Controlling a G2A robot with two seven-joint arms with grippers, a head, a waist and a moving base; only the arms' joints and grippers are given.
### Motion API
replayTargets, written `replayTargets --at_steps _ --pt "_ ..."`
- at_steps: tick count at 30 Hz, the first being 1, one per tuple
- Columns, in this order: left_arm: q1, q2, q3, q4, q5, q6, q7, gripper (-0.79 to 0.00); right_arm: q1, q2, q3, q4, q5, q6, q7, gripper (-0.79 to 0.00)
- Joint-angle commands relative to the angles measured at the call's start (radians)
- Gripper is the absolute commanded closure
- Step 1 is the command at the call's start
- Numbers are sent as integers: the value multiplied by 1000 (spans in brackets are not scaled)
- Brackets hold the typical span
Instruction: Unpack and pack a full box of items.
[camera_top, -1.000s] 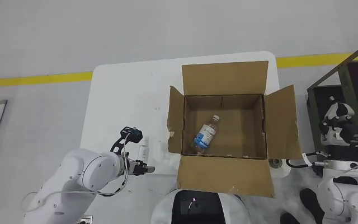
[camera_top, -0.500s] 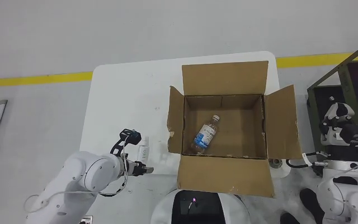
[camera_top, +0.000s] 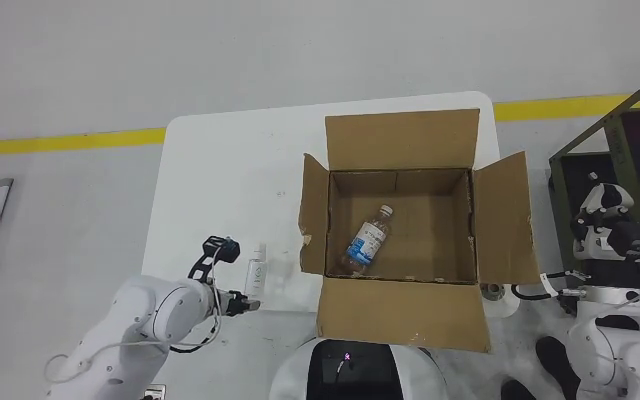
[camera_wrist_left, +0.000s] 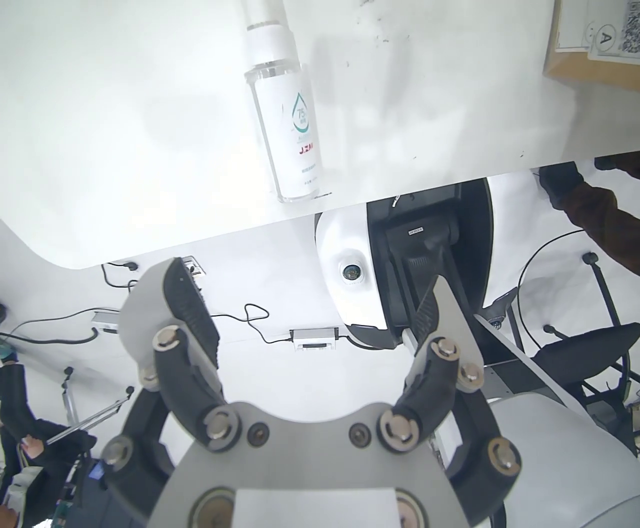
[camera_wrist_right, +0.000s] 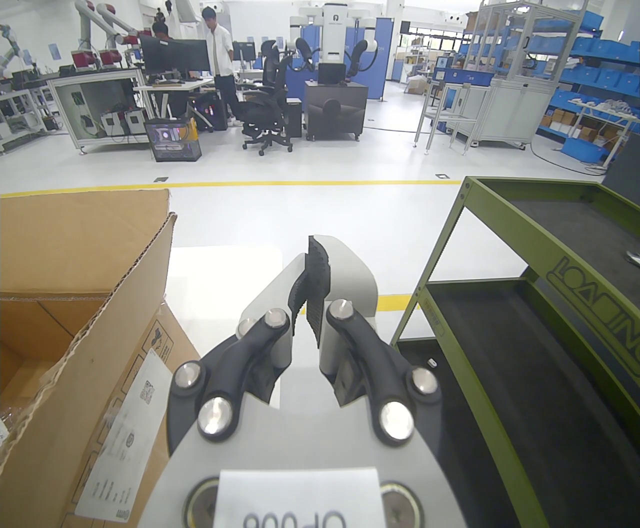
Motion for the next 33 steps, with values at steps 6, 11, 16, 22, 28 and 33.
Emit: replayTargets --at_steps 6,11,16,22,28,33 --pt "1 -8 39 44 28 -9 72 -785 0 0 0 0 0 0 0 0" --pt "-10 -17 80 59 25 -75 162 -785 0 0 0 0 0 0 0 0" --pt "-26 -28 134 110 49 -110 230 -785 0 0 0 0 0 0 0 0" --pt "-68 -47 163 187 10 -77 303 -785 0 0 0 0 0 0 0 0" --pt "-104 -56 172 228 6 -78 329 -785 0 0 0 0 0 0 0 0" --pt "-104 -56 172 228 6 -78 329 -785 0 0 0 0 0 0 0 0"
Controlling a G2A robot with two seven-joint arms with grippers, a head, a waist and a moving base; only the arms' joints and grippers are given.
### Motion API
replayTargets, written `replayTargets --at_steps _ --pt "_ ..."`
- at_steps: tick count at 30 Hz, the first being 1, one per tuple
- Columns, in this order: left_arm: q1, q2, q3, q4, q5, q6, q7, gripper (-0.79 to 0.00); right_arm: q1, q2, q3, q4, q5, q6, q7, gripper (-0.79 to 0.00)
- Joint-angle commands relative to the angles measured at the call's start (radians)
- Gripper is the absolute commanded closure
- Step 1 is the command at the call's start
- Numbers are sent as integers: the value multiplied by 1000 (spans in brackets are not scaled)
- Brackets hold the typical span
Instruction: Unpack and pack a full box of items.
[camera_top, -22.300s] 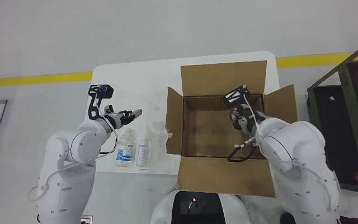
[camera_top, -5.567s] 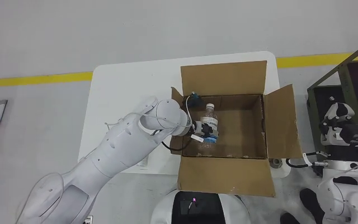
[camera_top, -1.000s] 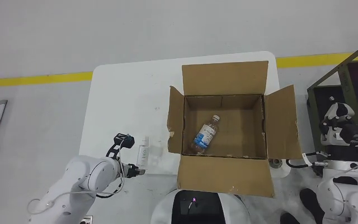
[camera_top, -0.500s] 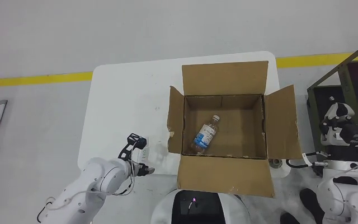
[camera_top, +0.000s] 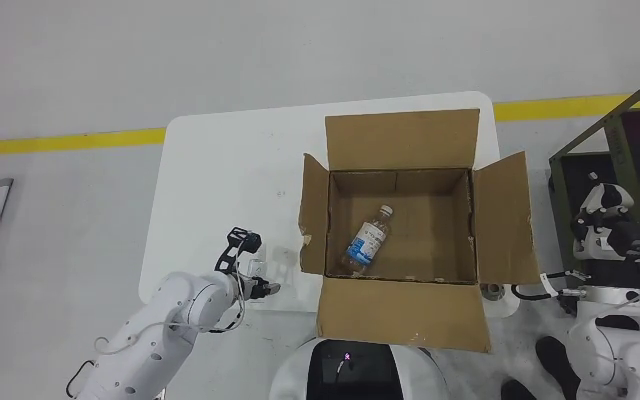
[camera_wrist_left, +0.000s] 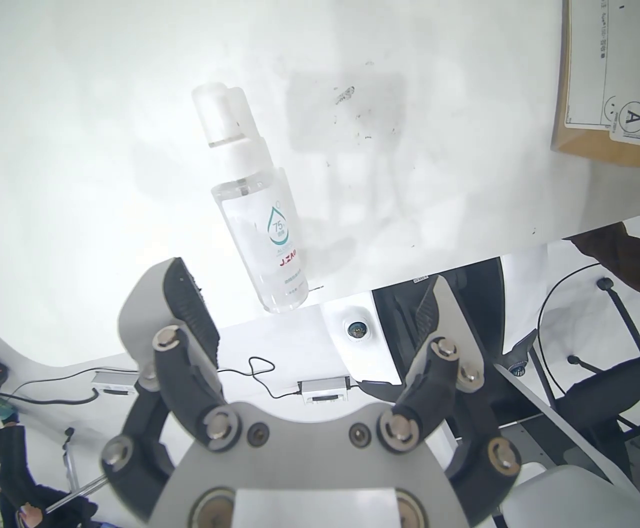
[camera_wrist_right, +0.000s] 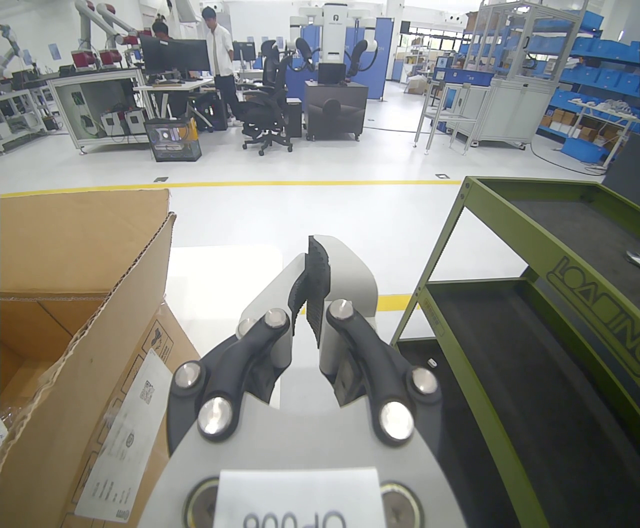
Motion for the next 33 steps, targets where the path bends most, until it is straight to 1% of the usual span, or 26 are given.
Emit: replayTargets --at_steps 1,7,10,13,19,21,23,24,25,26,27,31,33 --pt "0 0 0 0 0 0 0 -785 0 0 0 0 0 0 0 0" --pt "0 0 0 0 0 0 0 -785 0 0 0 0 0 0 0 0" --pt "11 -3 7 32 22 5 44 -785 0 0 0 0 0 0 0 0" --pt "4 -9 -3 48 -21 22 68 -785 0 0 0 0 0 0 0 0" --pt "-5 -16 4 96 4 0 119 -785 0 0 0 0 0 0 0 0" --pt "-8 -18 14 122 21 -18 138 -739 0 0 0 0 0 0 0 0" --pt "-12 -21 23 142 39 -26 154 -653 0 0 0 0 0 0 0 0" --pt "-14 -23 27 149 43 -28 157 -653 0 0 0 0 0 0 0 0" --pt "-16 -24 30 155 45 -28 160 -557 0 0 0 0 0 0 0 0" --pt "-18 -26 32 161 45 -29 163 -483 0 0 0 0 0 0 0 0" --pt "-19 -27 34 170 47 -31 167 -459 0 0 0 0 0 0 0 0" --pt "-28 -34 41 195 47 -31 172 -431 0 0 0 0 0 0 0 0" --pt "-33 -36 42 203 50 -32 171 -453 0 0 0 0 0 0 0 0"
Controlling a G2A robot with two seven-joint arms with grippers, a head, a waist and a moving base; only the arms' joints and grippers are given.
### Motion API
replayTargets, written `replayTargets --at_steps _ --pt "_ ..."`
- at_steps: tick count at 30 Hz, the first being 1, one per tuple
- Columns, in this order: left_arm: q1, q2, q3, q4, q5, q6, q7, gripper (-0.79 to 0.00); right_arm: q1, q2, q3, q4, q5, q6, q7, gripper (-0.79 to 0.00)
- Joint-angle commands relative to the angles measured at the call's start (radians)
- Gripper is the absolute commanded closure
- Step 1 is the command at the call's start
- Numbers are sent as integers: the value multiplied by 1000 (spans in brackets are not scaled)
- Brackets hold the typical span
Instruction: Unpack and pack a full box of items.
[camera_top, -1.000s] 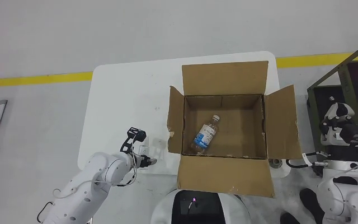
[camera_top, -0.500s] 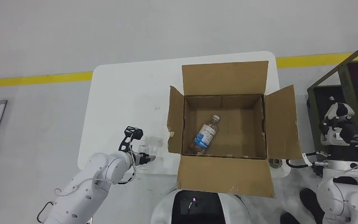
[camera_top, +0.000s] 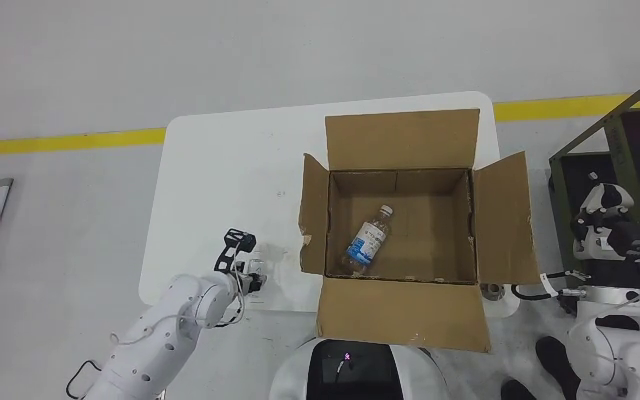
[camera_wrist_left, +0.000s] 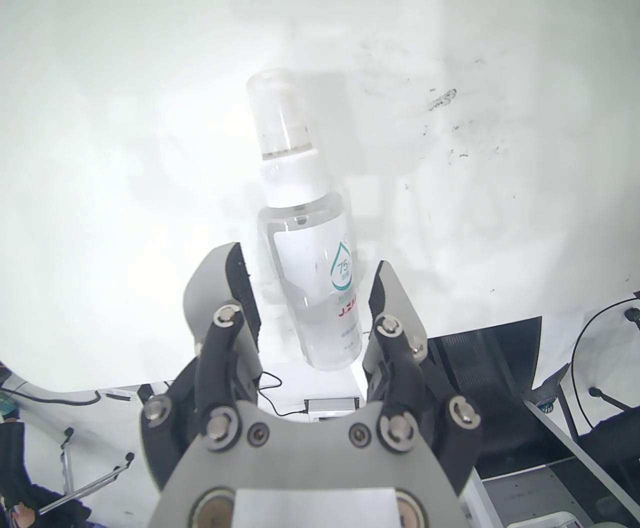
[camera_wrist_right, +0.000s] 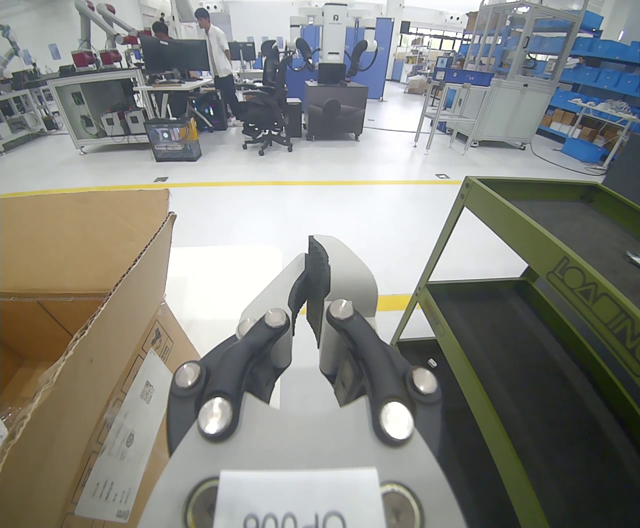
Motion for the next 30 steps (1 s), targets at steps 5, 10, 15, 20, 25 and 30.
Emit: replayTargets --at_steps 5,10,15,20,25,30 --pt "-12 -7 3 23 3 -2 -3 -477 0 0 0 0 0 0 0 0" --pt "-20 -13 6 36 5 -1 -12 -363 0 0 0 0 0 0 0 0" --pt "-22 -18 8 35 8 -1 -19 0 0 0 0 0 0 0 0 0" --pt "-17 -16 -28 -16 -4 10 -38 0 0 0 0 0 0 0 0 0" --pt "-2 -2 -130 -162 -22 32 -92 0 0 0 0 0 0 0 0 0" --pt "-2 13 -241 -346 -13 28 -167 0 0 0 0 0 0 0 0 0"
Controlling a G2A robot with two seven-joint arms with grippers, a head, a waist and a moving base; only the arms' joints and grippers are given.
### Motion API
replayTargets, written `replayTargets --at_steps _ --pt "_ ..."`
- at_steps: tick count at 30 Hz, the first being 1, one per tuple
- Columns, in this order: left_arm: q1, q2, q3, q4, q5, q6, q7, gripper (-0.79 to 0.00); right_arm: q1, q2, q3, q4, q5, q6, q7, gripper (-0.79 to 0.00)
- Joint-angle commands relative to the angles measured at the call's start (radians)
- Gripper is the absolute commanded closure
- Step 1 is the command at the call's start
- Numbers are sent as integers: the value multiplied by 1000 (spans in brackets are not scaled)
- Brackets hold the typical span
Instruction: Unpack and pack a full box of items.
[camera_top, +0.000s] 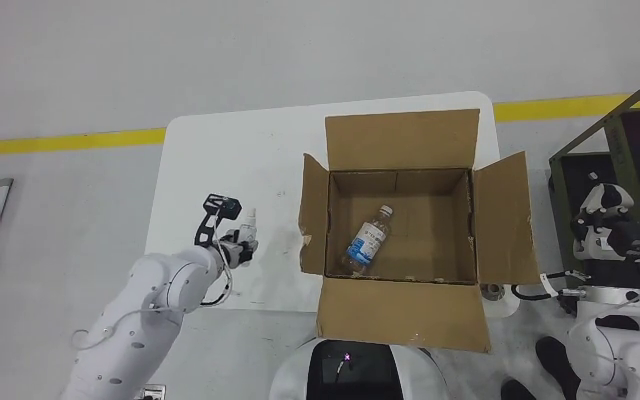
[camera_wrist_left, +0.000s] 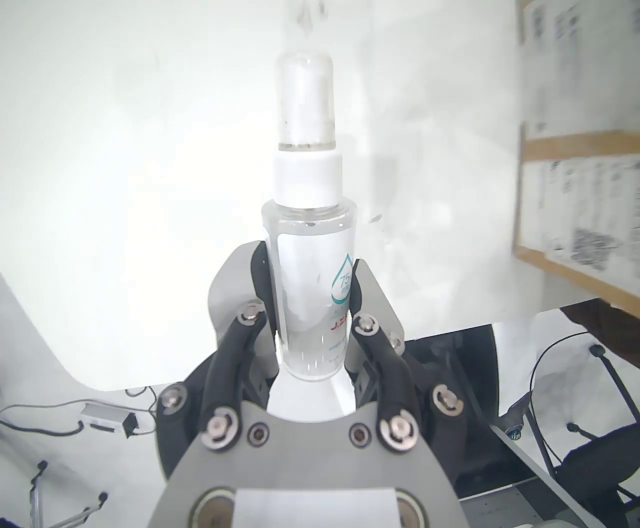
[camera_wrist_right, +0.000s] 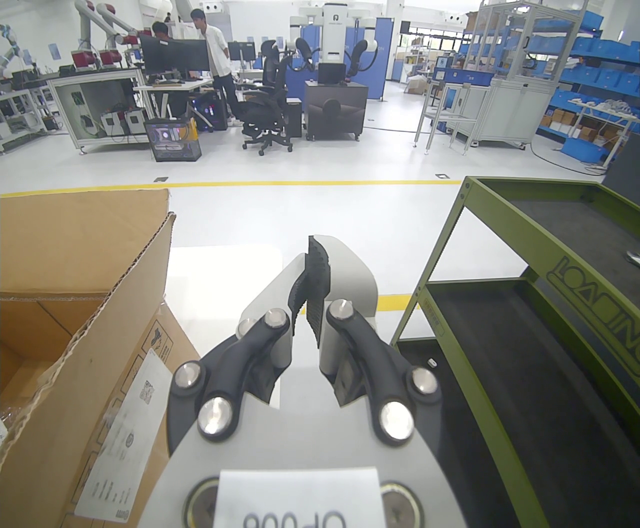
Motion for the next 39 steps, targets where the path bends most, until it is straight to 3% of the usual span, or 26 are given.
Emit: replayTargets --at_steps 1,8,25,27,30,39 --pt "-12 5 -39 -75 24 1 -44 0 0 0 0 0 0 0 0 0" --pt "-58 7 -99 -240 -33 -13 -84 0 0 0 0 0 0 0 0 0" --pt "-58 7 -99 -240 -33 -13 -84 0 0 0 0 0 0 0 0 0" --pt "-59 6 -92 -240 -21 -40 -30 0 0 0 0 0 0 0 0 0" --pt "-106 1 -69 -245 -15 -72 20 0 0 0 0 0 0 0 0 0" --pt "-395 -42 117 -200 -73 -105 138 0 0 0 0 0 0 0 0 0"
